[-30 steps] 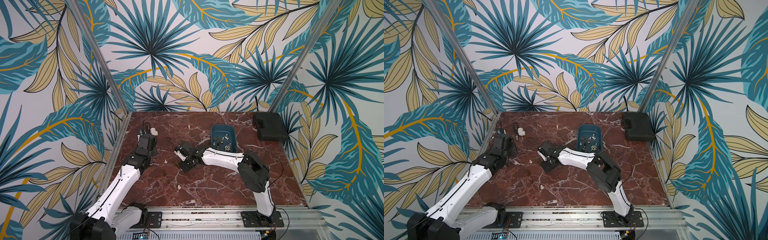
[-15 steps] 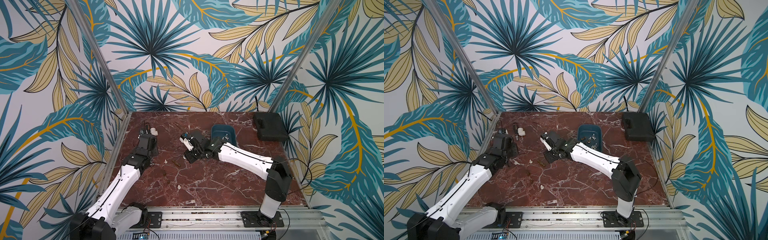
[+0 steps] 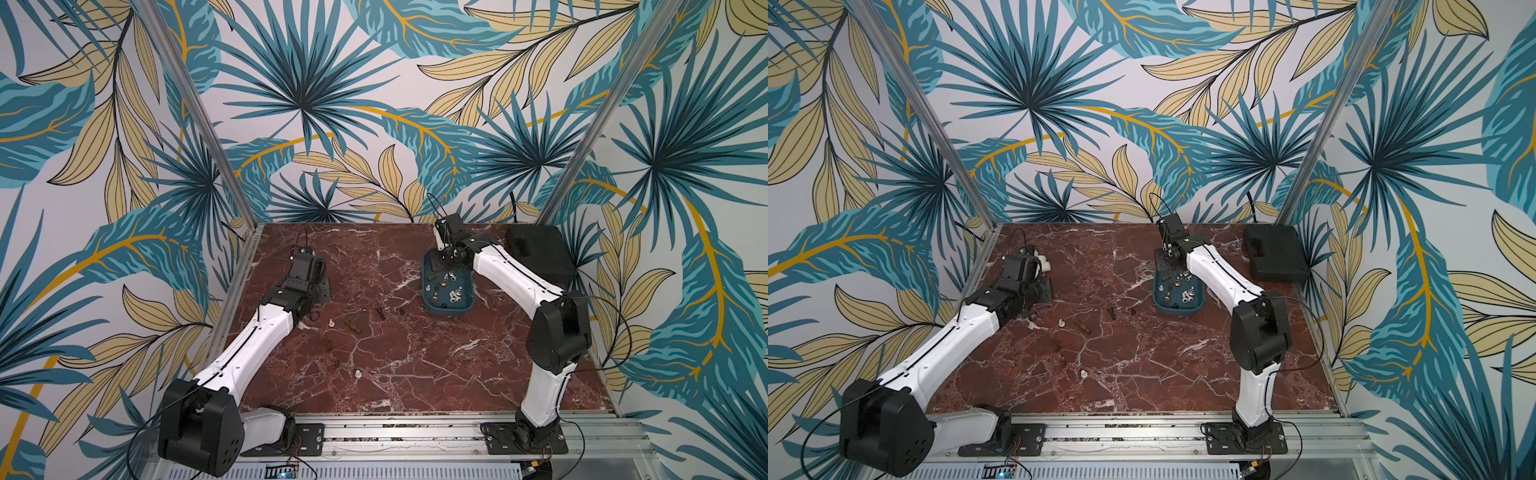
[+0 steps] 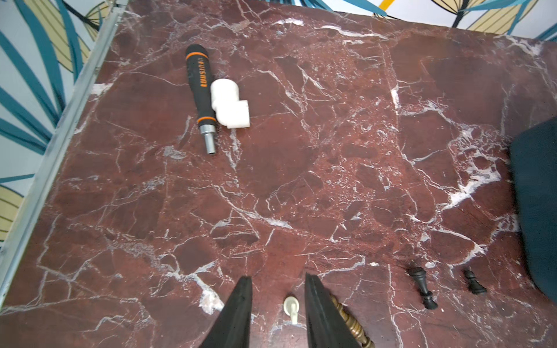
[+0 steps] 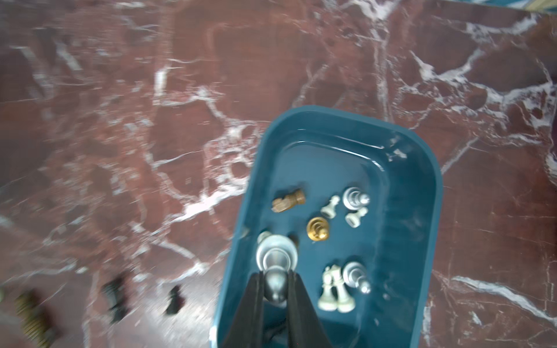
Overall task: Put the chess pieces into the storage box
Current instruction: Place the chess piece in the storage box, then pick up the chess piece at the center of the board.
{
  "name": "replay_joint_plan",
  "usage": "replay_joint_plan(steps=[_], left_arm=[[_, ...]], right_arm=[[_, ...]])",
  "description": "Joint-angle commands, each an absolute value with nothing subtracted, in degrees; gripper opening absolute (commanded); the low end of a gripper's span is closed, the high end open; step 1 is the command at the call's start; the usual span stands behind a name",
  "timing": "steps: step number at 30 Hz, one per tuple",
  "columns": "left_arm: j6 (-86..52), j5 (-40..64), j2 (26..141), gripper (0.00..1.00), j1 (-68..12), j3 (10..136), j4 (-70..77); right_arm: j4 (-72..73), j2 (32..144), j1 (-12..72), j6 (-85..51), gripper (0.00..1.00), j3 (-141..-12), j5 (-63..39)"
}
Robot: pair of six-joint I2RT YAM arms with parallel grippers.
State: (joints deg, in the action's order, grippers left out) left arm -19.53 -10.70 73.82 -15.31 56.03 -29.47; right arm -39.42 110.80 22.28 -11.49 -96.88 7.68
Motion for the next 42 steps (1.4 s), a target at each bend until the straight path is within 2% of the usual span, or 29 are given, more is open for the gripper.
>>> replay_joint_plan(steps=[1, 9, 19, 23, 26, 33, 38, 42], left_arm=[[-17.8, -9.1, 75.2, 0.34, -17.0, 58.1, -29.7], [-17.6, -7.8, 78.0, 0.34, -18.3, 59.8, -30.3], [-17.2, -6.8, 81.2, 0.34, -19.2, 62.5, -32.1], [-16.8, -6.3, 82.1, 0.34, -19.6, 63.1, -32.7], [-16.5, -5.3, 83.1, 0.35, -19.9, 64.0, -33.5], [-19.8, -0.9, 87.9, 0.35, -23.5, 67.6, -34.9], [-25.9, 0.6, 94.0, 0.36, -29.7, 70.2, -31.1], [-27.9, 1.1, 99.3, 0.36, -32.3, 72.9, -30.5]], right_arm=[[-41.5, 115.6, 21.2, -10.3, 0.16, -100.5, 7.5], [-42.6, 126.3, 19.1, -9.5, 0.16, -110.6, 6.6], [-42.9, 132.1, 17.9, -9.5, 0.2, -113.5, 5.1], [-43.3, 131.4, 17.9, -9.4, 0.29, -113.3, 5.1], [-43.7, 128.9, 17.9, -9.4, 0.36, -112.7, 5.8], [-44.0, 115.5, 18.0, -11.5, 0.36, -107.2, 6.4], [-38.4, 102.2, 19.2, -14.0, 0.36, -95.9, 6.7], [-34.7, 95.7, 20.1, -15.7, 0.37, -88.7, 5.3]])
